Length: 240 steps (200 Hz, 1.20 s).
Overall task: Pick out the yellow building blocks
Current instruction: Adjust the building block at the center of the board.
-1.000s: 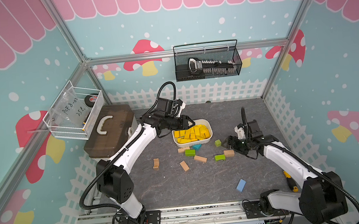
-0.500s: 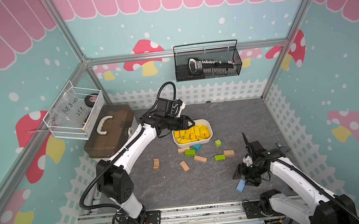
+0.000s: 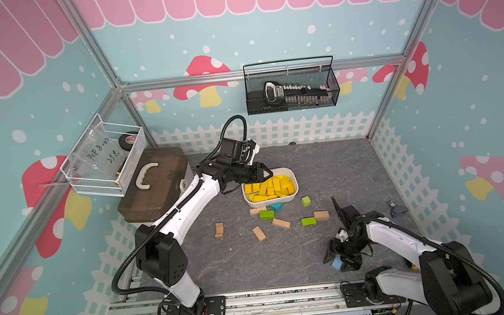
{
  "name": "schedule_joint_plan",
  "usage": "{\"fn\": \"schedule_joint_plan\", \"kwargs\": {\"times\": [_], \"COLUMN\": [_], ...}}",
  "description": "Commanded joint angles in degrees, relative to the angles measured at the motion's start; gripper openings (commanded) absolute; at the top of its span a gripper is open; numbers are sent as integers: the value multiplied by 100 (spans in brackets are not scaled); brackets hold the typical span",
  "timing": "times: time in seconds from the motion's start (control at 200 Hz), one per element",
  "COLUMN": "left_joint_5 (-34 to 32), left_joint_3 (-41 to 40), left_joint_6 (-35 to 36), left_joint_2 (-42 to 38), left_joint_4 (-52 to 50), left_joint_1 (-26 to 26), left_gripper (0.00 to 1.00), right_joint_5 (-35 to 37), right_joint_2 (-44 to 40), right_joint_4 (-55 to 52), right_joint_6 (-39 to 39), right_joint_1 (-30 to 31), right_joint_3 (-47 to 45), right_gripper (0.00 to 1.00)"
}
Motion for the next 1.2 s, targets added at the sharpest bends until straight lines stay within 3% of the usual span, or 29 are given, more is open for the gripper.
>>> {"fn": "schedule_joint_plan", "kwargs": {"times": [0.0, 0.175, 0.26, 0.39, 0.4, 0.41, 0.425, 0.535, 0.615, 0.841, 0.976, 1.076, 1.196], "left_joint_5": [-146, -518, -837, -1397, -1468, -1508, -1598, -2242, -2587, -3843, -3859, -3560, -4011], "left_joint_3": [-242, -858, -1062, -1475, -1499, -1525, -1557, -1725, -1823, -1871, -2611, -3536, -4793], "left_joint_6": [103, 120, 218, 223, 222, 221, 222, 282, 251, -254, 540, 1653, 1729], "left_joint_2": [-118, -518, -777, -1221, -1252, -1284, -1327, -1609, -1726, -1959, -2192, -2405, -2820], "left_joint_4": [261, 965, 1136, 1600, 1625, 1648, 1682, 1781, 1770, 1077, 1886, 2973, 4687], "left_joint_1": [47, 108, 108, 114, 116, 117, 124, 189, 392, 1058, 1154, 1154, 1161], "left_gripper": [50, 55, 59, 73, 76, 93, 99, 100, 100, 100, 100, 100, 100], "right_joint_5": [-13, -391, -107, 1263, 1372, 1494, 1666, 3358, 4556, 6248, 7141, 6848, 5976], "right_joint_2": [465, 919, 687, 157, 111, 58, -19, -656, -1035, -1746, -1699, -1549, -1397], "right_joint_4": [1165, 1379, 1171, 945, 963, 996, 1037, 1601, 2342, 5256, 7658, 8287, 9156], "right_joint_6": [-334, -740, -1110, -1767, -1802, -1831, -1879, -2048, -2288, -3890, -4940, -4891, -4670], "right_joint_1": [355, 753, 745, 735, 735, 735, 735, 727, 718, 718, 672, 399, 14], "right_joint_3": [702, 1862, 2140, 2514, 2528, 2538, 2558, 2458, 2137, 378, -990, -1478, -2143], "right_gripper": [73, 73, 73, 78, 78, 81, 83, 94, 97, 99, 99, 99, 99]}}
